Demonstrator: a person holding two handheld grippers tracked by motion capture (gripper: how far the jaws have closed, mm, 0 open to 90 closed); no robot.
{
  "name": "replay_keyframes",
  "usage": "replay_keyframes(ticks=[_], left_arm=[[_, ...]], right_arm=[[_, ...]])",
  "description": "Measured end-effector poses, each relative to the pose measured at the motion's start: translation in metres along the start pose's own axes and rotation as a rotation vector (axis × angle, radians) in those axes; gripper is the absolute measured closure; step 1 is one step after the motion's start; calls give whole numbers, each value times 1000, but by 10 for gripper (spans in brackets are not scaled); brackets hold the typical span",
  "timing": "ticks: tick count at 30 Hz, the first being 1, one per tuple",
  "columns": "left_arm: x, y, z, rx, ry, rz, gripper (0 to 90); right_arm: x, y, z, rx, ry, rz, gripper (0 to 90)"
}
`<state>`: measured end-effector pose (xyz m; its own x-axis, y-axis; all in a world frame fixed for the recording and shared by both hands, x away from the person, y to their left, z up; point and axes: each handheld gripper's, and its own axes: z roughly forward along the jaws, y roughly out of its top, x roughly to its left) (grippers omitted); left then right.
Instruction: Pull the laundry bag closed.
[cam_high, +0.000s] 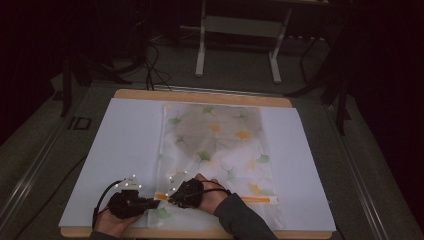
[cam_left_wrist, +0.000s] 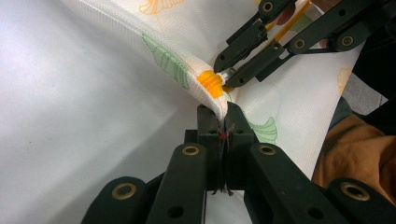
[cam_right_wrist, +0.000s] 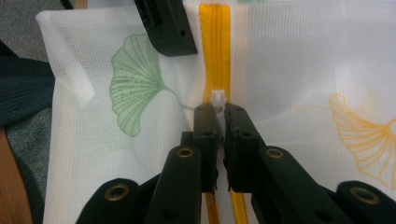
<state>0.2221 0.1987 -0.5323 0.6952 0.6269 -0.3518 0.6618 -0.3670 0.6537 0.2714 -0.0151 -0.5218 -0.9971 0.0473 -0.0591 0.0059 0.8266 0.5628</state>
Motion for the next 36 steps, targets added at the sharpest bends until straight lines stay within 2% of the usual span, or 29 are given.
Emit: replay_keyframes(ticks=[12, 36], left_arm=[[1, -1, -2, -9, -2, -4, 881], [2, -1, -4, -13, 1, -6, 881]], right_arm=[[1, -5, -6, 22, -16, -12, 843], [1, -23, -20, 46, -39, 8, 843]])
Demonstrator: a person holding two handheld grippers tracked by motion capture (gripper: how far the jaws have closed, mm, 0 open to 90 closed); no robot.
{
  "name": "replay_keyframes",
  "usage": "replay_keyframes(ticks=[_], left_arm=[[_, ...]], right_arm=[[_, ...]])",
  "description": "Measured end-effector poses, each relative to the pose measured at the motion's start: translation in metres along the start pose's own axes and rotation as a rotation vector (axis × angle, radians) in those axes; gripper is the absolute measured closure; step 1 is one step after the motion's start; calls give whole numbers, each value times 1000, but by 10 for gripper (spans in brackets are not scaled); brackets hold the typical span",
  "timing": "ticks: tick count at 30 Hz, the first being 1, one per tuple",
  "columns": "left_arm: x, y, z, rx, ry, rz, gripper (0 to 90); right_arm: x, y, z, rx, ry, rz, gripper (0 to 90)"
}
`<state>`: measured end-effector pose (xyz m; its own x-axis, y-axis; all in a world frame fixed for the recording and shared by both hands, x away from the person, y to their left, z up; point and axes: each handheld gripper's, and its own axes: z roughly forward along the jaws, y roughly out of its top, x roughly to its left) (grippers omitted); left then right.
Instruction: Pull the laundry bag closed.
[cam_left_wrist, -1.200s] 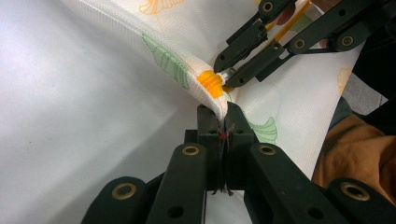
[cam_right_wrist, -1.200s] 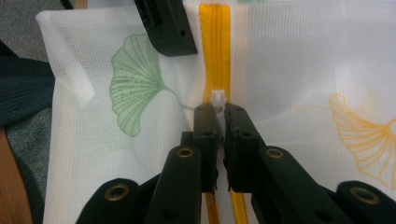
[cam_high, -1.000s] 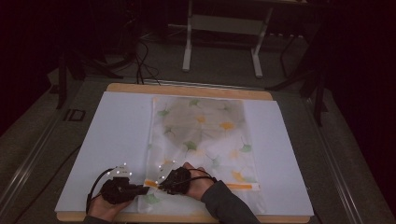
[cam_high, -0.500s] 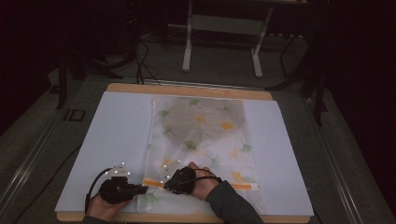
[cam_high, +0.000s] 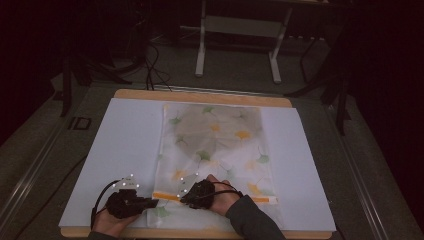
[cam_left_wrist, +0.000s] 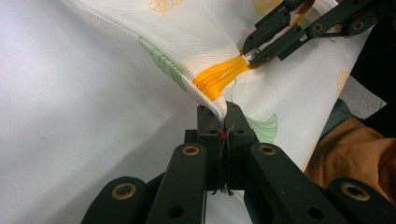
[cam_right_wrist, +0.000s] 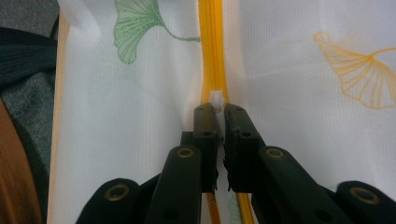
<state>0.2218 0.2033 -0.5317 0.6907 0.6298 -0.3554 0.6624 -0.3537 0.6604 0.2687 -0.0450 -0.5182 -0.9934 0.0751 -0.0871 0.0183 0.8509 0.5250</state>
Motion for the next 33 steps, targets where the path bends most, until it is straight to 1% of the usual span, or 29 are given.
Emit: replay_keyframes(ticks=[8, 14, 19, 23, 26, 28, 30, 33], left_arm=[[0, 0, 0, 0, 2, 3, 881], [-1, 0, -1, -2, 4, 3, 881], [-1, 0, -1, -2, 4, 4, 881], [-1, 0, -1, -4, 4, 3, 881], [-1, 0, -1, -3, 3, 4, 881], [-1, 0, -1, -3, 7, 7, 881], [-1, 0, -1, -3, 6, 6, 881], [-1, 0, -1, -2, 6, 5, 881]], right_arm=[[1, -3, -2, -8, -7, 6, 843], [1, -6, -4, 4, -17, 3, 843], [0, -10, -6, 2, -22, 8, 843], [0, -12, -8, -3, -26, 13, 843], [0, -14, -8, 2, -29, 17, 843], [-1, -16, -8, -1, -30, 27, 843], [-2, -18, -9, -2, -31, 25, 843], [-2, -21, -11, -3, -27, 37, 843]])
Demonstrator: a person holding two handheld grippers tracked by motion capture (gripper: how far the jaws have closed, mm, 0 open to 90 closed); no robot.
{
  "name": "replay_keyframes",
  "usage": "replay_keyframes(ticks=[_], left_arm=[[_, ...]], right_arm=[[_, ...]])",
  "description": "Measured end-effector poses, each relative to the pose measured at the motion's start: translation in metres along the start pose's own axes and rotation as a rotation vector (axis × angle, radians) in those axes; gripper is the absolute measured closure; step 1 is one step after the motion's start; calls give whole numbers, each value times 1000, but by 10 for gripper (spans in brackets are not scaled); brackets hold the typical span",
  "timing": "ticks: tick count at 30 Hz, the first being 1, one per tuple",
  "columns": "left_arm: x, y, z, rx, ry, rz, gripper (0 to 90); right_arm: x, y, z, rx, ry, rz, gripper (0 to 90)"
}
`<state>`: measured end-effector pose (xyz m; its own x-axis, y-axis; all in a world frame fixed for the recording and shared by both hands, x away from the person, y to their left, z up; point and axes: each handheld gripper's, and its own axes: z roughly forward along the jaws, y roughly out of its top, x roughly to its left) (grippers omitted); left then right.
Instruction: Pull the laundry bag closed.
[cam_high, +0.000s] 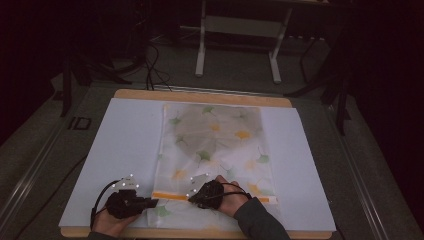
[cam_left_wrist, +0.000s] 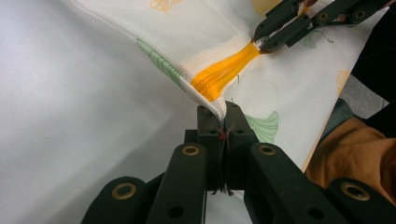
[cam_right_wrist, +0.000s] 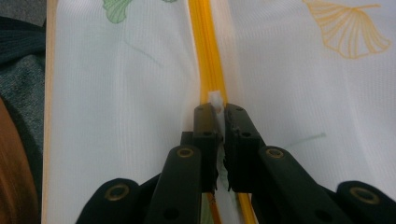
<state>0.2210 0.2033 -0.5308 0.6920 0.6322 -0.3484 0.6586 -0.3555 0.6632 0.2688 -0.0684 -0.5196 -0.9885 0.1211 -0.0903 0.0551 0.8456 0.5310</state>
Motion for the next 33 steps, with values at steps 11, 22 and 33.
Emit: replay_keyframes(ticks=[11, 22, 33], left_arm=[[0, 0, -1, -3, 1, 1, 881], [0, 0, -1, -3, 1, 3, 881], [1, 0, -1, -2, 3, 3, 881]], right_arm=[[0, -5, -4, 12, -10, -3, 843], [-1, -11, -9, 17, -20, 7, 843], [-4, -23, -15, 16, -29, 29, 843]])
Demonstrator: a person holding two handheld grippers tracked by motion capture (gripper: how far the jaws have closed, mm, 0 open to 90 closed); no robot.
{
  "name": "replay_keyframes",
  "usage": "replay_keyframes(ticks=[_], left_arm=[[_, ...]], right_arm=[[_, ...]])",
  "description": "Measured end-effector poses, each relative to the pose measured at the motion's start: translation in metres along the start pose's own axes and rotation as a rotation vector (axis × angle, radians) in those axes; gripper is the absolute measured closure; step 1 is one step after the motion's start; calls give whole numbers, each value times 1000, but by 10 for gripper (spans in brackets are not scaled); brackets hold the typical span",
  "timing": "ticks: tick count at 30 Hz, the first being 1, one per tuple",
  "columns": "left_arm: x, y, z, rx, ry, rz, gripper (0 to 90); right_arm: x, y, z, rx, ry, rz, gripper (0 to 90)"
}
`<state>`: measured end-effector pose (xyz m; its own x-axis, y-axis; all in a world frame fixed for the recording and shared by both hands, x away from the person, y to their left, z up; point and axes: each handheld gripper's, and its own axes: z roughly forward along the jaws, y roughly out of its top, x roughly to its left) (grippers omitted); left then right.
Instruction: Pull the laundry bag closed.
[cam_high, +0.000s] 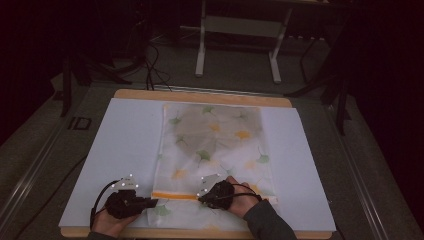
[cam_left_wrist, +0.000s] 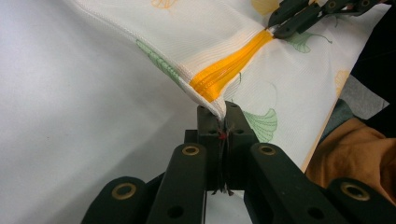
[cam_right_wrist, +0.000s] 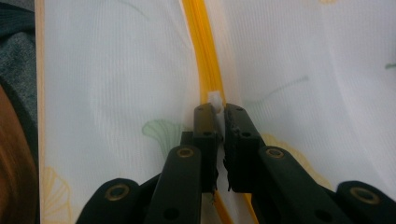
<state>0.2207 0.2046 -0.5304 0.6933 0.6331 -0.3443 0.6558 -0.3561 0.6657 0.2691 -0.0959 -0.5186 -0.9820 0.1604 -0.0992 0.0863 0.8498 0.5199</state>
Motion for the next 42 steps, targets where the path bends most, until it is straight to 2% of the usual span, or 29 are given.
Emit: replay_keyframes(ticks=[19, 42], left_arm=[[0, -1, -1, -7, 3, -8, 881], [0, -1, -2, -9, 5, -7, 881]], right_arm=[[-2, -16, -11, -2, -22, 27, 842], [-4, -24, -18, -9, -37, 48, 843]])
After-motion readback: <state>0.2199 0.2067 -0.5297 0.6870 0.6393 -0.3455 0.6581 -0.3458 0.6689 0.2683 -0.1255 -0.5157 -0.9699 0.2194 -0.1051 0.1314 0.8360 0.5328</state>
